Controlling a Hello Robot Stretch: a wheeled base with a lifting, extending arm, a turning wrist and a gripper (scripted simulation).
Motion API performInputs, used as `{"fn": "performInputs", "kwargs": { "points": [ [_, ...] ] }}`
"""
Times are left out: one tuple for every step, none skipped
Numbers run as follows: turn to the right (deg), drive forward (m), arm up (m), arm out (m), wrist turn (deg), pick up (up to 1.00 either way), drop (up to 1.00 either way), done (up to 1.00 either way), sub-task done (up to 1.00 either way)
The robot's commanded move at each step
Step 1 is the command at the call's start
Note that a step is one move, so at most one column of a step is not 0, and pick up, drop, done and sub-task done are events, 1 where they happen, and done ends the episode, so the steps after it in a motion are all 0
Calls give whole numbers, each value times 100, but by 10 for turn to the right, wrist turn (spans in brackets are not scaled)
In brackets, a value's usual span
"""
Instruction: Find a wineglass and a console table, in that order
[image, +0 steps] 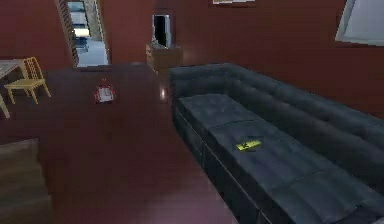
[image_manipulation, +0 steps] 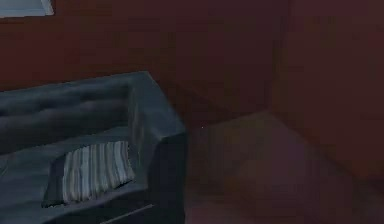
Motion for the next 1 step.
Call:
{"fn": "performInputs", "kwargs": {
  "points": [
    [0, 70, 0, 0, 0, 0, 0, 0, 0]
  ]
}}
